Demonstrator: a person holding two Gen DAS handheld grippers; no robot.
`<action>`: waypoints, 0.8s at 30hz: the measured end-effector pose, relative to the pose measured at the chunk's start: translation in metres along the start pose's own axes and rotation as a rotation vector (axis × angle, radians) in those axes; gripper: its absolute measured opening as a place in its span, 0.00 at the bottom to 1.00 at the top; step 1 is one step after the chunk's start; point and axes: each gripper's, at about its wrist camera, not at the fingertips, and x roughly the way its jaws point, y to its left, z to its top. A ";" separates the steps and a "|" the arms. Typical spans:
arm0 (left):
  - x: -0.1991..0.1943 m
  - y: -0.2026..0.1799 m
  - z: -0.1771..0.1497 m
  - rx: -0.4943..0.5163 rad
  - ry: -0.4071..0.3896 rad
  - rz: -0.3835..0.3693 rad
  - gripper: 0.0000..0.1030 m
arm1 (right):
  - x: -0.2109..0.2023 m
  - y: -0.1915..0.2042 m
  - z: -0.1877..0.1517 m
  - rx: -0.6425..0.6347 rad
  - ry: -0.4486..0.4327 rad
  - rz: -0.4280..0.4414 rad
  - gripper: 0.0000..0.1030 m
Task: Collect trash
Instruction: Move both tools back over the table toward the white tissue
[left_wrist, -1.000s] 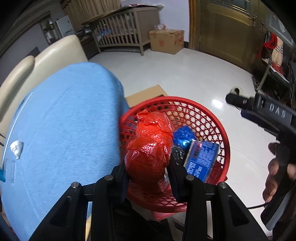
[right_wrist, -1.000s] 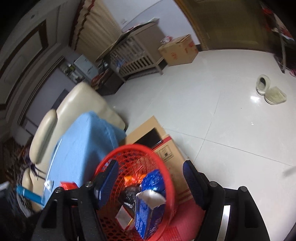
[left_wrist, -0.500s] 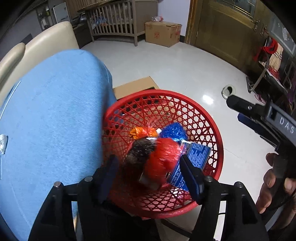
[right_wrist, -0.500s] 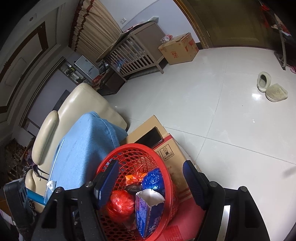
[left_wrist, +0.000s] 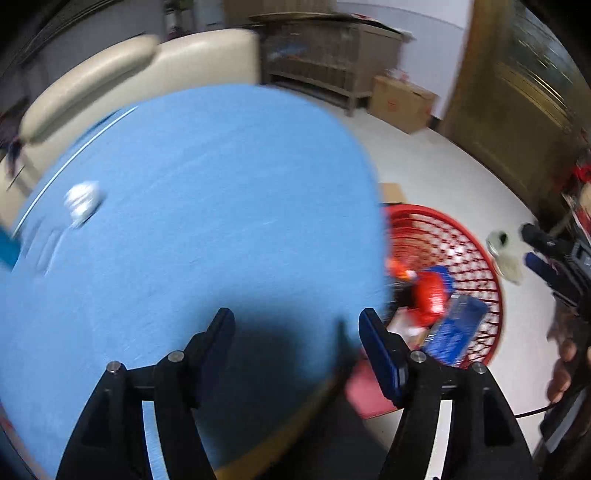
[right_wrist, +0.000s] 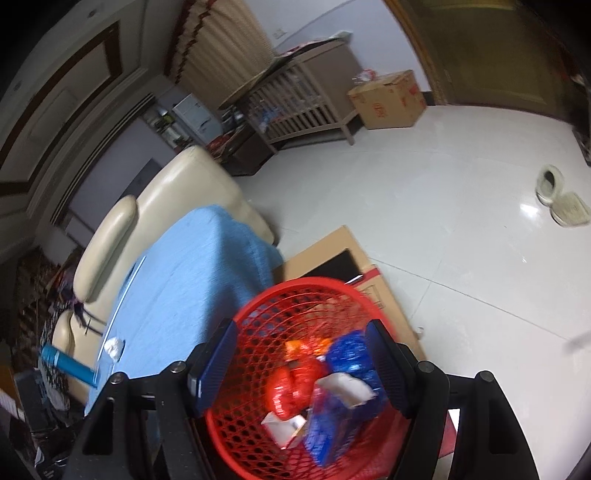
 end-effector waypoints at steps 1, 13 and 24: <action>-0.003 0.017 -0.006 -0.034 -0.003 0.020 0.68 | 0.002 0.008 -0.001 -0.017 0.008 0.006 0.73; -0.030 0.126 -0.064 -0.289 -0.073 0.153 0.69 | 0.024 0.124 -0.045 -0.294 0.140 0.084 0.73; -0.040 0.180 -0.086 -0.430 -0.114 0.162 0.69 | 0.046 0.202 -0.096 -0.500 0.242 0.089 0.74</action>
